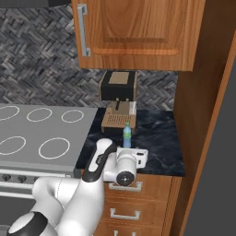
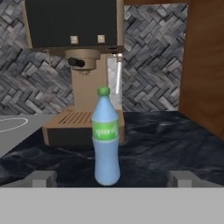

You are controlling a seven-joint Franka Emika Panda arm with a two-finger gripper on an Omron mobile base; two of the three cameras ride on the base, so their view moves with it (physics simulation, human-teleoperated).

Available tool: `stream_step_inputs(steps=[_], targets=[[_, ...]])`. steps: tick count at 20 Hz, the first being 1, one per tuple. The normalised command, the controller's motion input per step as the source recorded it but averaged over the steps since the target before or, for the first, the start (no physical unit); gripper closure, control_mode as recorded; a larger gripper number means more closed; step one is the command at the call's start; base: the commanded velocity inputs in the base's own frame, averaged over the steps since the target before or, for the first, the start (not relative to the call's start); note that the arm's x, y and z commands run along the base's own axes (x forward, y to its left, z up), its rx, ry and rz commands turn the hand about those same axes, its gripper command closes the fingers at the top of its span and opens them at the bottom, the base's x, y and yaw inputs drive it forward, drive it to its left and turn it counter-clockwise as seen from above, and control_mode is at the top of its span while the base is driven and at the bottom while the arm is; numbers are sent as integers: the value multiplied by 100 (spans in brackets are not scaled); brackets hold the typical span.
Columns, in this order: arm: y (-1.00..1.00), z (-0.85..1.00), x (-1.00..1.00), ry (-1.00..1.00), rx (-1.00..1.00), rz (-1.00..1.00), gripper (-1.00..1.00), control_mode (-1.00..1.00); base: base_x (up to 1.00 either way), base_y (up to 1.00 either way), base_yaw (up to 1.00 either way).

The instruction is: Take the bottled waters from the counter and place them in the freezer to freeze. Close the freezer door after placing the bottles.

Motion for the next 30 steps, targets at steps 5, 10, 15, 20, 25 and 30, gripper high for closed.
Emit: stream_step_inputs(steps=[5,10,15,20,25,30], targets=[[2,0,2,0,-2,2,-100,-100,0,0,0],[1,0,3,-2,-1,6,-100,-100,0,0,0],[12,10,1,-1,-7,10,-100,-100,0,0,0],[0,9,1,-6,-7,14,-100,-100,0,0,0],[-2,10,13,0,-4,6,-100,-100,0,0,0],[0,0,0,0,0,0,-100,-100,0,0,0]])
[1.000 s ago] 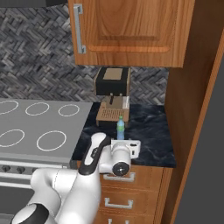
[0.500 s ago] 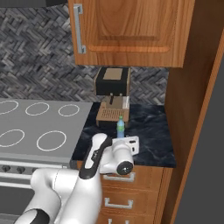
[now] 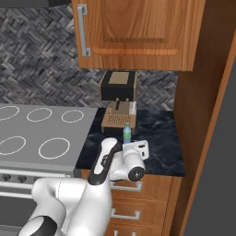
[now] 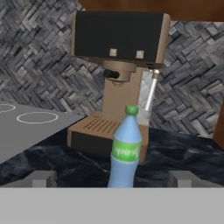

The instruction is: Take the bottled waters from the counter and place them in the freezer to freeze. Close the freezer door after placing the bottles.

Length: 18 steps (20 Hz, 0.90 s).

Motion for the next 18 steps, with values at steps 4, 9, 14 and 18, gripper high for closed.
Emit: stream_step_inputs(steps=[4,9,14,18], targets=[[0,0,31,0,0,0,-100,-100,0,0,0],[5,0,36,0,0,1,-100,-100,0,0,0],[0,-9,21,8,0,4,-100,-100,0,0,0],[0,-18,22,7,0,5,-100,-100,0,0,0]])
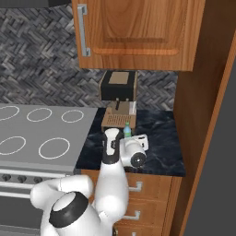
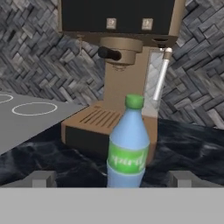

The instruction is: Take the bottled waters from the counter and place them in the freezer to freeze. Close the freezer door after placing the bottles.

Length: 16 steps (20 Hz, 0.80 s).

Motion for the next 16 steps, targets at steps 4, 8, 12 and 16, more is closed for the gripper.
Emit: stream_step_inputs(steps=[4,8,12,16], targets=[[0,0,29,1,0,2,-100,-100,0,0,0],[0,0,24,0,0,0,-100,-100,0,0,0],[0,0,24,0,0,0,-100,-100,0,0,0],[0,-6,25,0,0,0,-100,-100,0,0,0]])
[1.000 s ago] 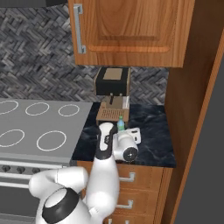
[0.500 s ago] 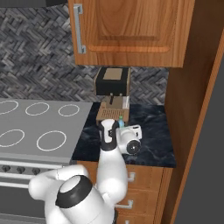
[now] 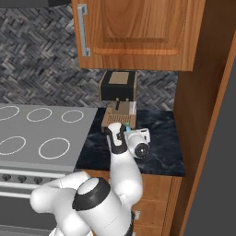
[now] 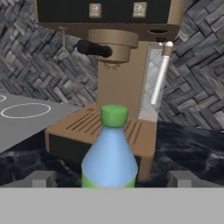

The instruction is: Take the bottled waters from the counter and place them in the freezer to freeze. Close the freezer door after placing the bottles.

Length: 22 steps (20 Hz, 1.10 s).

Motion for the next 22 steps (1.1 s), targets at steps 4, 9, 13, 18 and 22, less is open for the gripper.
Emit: stream_step_inputs(steps=[4,9,13,18,22], targets=[[0,-10,20,0,0,0,-100,-100,0,0,0],[0,-12,14,0,0,0,-100,-100,0,0,0],[0,-11,22,0,0,0,-100,-100,0,0,0],[0,-1,10,0,0,2,-100,-100,0,0,0],[0,0,4,0,0,2,-100,-100,0,0,0]])
